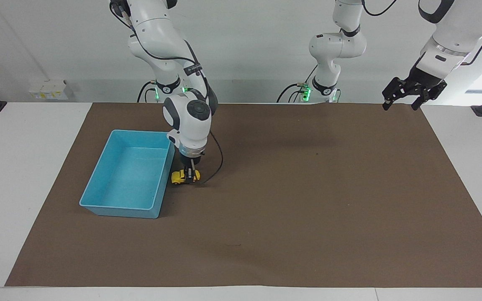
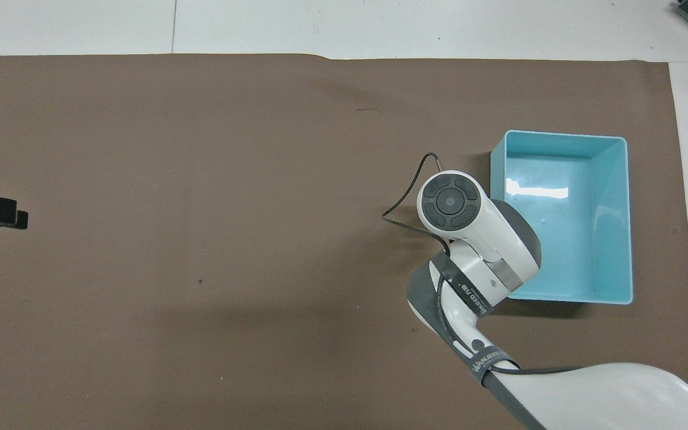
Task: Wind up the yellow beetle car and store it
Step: 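Grasp the yellow car with the right gripper and lift it, then carry the car over the blue bin and lower it inside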
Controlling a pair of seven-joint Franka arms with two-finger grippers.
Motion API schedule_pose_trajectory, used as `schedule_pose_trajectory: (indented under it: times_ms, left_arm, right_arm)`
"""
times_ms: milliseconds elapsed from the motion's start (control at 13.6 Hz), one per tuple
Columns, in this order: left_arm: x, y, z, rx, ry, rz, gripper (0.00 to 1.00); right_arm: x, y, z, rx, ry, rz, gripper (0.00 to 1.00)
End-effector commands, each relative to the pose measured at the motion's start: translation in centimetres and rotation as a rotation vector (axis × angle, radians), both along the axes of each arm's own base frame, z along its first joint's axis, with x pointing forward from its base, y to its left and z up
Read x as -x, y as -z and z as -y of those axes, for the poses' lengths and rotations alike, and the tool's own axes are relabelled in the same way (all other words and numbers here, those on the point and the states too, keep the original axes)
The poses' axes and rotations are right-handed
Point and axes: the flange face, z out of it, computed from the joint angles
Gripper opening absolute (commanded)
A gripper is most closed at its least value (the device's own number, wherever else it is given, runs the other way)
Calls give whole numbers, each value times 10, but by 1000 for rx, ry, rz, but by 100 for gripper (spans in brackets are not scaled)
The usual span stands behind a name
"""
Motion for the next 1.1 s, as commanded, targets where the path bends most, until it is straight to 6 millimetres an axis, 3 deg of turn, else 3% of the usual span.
schedule_pose_trajectory:
  times_ms: [0, 293, 514, 1027]
  left_arm:
    - [13, -14, -3, -17, 9, 3, 100]
    - [12, -16, 6, -16, 22, 18, 100]
    - [14, -15, 1, -19, 29, 3, 100]
    - [21, -16, -1, -17, 45, 4, 100]
  right_arm:
    - [5, -32, -3, 3, -18, 12, 0]
    - [14, -80, 8, -35, -129, -26, 0]
    - [15, -103, 33, -10, -267, -66, 0]
    - [5, -115, 91, 43, -584, -170, 0]
